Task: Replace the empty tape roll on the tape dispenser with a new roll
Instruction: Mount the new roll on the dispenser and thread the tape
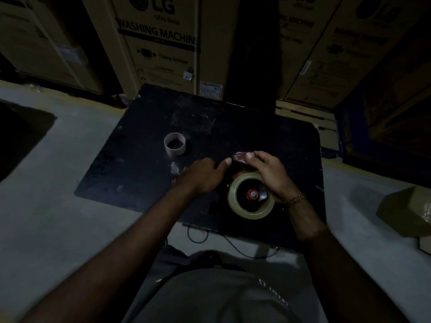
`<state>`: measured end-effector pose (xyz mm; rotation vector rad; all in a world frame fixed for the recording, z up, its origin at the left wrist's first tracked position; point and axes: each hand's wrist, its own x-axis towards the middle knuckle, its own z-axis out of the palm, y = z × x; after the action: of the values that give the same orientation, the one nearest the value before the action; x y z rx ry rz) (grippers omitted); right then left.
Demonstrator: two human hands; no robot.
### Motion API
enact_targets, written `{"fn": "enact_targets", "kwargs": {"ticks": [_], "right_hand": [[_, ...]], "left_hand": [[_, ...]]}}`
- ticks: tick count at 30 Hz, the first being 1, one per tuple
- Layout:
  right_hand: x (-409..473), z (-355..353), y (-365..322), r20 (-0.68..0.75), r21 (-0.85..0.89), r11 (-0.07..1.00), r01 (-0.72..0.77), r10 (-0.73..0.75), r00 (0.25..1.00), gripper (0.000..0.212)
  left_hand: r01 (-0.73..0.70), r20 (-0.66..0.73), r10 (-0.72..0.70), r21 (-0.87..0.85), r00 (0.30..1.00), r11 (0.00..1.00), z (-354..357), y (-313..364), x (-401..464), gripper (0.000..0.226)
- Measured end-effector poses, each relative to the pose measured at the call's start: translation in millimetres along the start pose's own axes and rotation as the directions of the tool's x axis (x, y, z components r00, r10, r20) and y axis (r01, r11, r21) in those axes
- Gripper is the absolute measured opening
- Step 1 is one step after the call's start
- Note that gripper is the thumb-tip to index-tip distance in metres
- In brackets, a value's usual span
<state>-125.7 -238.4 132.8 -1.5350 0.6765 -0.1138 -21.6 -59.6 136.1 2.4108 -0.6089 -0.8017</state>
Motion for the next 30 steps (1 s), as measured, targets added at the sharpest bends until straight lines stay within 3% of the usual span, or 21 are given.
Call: {"fn": "enact_targets", "kwargs": {"ticks": [5, 11, 14, 17, 19, 25, 27, 30], "right_hand": [[-4.7, -1.5, 3.1, -0.061, -0.046, 0.998, 0.038, -0.041, 0.997, 0.027], [-3.2, 1.7, 0.1, -0.116, -0.070, 0.995, 0.076, -0.084, 0.990, 0.029], [-0.2, 5.1, 7.2, -0.147, -0.031, 0.999, 0.037, -0.041, 0.988, 0.027], [-1.7, 6.9, 14.3, -0.122, 0.116, 0.993, -0.024, 0.038, 0.992, 0.025], [-3.0, 5.6, 16.0, -0.112, 0.177, 0.982, -0.070, 0.091, 0.989, 0.027], [-1.6, -1.8, 17.1, -0.088, 0.241, 0.962, -0.128, 0.153, 0.984, 0.030], [-2.7, -0.8, 16.7, -0.074, 0.253, 0.959, -0.127, 0.150, 0.986, 0.029], [-6.8, 2.8, 10.1, -0.011, 0.266, 0.955, -0.131, 0.139, 0.990, 0.028]], "left_hand": [[0.020, -0.129, -0.015, 0.034, 0.992, 0.999, 7.0, 8.3, -3.1, 0.083], [-0.042, -0.366, 0.062, 0.062, 0.929, 0.997, 18.5, 18.4, -11.3, 0.046], [-0.077, -0.308, 0.091, 0.056, 0.947, 0.995, 18.2, 13.3, -5.0, 0.039], [-0.160, -0.260, 0.178, 0.089, 0.949, 0.983, 15.4, 5.4, -4.3, 0.030], [-0.215, -0.247, 0.253, 0.172, 0.935, 0.961, 12.5, 0.4, -5.7, 0.029], [-0.381, -0.186, 0.526, 0.498, 0.830, 0.779, 9.4, -19.1, -5.3, 0.071], [-0.375, -0.224, 0.537, 0.505, 0.813, 0.778, 7.6, -20.5, -8.4, 0.071], [-0.315, -0.289, 0.464, 0.438, 0.837, 0.842, 5.4, -17.4, -6.6, 0.052]]}}
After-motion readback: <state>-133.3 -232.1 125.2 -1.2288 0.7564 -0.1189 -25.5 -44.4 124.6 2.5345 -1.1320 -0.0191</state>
